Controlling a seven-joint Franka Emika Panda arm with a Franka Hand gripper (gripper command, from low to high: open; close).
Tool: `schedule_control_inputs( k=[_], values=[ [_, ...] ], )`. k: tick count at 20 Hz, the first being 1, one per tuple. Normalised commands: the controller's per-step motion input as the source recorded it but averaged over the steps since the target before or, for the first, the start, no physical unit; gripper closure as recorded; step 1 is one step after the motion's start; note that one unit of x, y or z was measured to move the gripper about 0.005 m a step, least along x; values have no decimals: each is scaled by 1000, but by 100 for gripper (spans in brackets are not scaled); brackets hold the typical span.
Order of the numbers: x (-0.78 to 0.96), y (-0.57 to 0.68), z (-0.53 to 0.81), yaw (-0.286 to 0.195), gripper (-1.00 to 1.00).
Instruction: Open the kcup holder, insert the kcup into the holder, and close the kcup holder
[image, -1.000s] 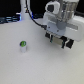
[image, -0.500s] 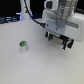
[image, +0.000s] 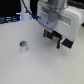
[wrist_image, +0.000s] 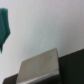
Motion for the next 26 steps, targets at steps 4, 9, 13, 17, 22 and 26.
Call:
schedule_control_inputs(
  k=[4,9,13,17,22,26],
  values=[
    [-293,-369,214,-251,-100],
    [-322,-353,120,-251,-100],
    [-332,-380,38,-243,-100],
    [-325,-447,20,-228,-100],
    [-316,-474,-2,-224,-100],
    [-292,-497,-75,-223,-100]
  ],
)
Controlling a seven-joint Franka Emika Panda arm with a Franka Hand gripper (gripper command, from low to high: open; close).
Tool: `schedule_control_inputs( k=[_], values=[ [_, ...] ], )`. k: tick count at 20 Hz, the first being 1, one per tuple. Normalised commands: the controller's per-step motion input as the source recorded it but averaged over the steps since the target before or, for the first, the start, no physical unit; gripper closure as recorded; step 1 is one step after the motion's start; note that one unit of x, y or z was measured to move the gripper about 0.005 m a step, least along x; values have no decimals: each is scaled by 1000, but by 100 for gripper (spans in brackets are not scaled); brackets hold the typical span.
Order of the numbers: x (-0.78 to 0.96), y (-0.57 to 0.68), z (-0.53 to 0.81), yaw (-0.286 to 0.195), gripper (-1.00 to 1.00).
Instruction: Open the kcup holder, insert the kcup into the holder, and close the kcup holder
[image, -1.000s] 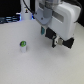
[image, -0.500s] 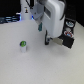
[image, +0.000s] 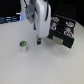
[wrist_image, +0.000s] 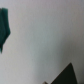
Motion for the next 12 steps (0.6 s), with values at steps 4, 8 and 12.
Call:
schedule_control_inputs(
  k=[4,8,12],
  values=[
    [-343,-489,-220,-225,-100],
    [-394,-487,-338,-232,-100],
    [-389,-496,-416,-240,-100]
  ],
)
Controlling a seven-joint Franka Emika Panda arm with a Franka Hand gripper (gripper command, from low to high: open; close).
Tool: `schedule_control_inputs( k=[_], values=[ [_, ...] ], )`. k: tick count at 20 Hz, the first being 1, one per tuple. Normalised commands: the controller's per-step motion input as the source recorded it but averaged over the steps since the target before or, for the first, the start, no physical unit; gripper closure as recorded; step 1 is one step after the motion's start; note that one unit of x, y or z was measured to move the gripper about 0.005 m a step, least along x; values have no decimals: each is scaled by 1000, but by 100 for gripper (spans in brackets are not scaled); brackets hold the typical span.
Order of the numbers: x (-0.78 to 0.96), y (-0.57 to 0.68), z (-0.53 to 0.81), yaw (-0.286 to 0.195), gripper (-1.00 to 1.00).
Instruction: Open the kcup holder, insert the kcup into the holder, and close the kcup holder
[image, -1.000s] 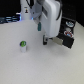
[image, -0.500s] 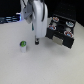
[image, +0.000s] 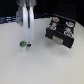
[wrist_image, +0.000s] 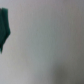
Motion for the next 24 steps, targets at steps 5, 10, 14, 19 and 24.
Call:
schedule_control_inputs(
  k=[5,10,14,19,24],
  values=[
    [-363,-501,-465,-241,-100],
    [-299,-259,-438,-183,-100],
    [-200,-13,-285,-140,-100],
    [-72,53,-140,-136,-100],
    [-45,-7,-155,-148,-100]
  ],
)
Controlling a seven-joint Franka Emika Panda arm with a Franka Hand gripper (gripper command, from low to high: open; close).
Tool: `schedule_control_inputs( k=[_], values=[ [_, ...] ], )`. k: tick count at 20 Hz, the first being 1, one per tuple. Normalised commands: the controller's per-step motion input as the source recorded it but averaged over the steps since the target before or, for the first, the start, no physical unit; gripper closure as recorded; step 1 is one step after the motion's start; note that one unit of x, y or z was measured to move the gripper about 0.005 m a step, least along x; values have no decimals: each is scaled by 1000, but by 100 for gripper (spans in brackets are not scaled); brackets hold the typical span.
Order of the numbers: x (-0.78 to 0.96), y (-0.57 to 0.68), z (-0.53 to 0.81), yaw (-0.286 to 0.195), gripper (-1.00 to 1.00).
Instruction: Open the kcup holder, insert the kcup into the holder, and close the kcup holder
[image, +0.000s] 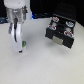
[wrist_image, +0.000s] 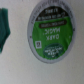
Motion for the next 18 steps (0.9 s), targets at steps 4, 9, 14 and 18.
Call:
schedule_control_inputs(
  k=[4,9,14,18],
  values=[
    [-41,-1,-187,-138,-100],
    [-25,43,-101,-86,-100],
    [58,318,-93,21,-100],
    [-30,20,-45,-83,100]
  ],
)
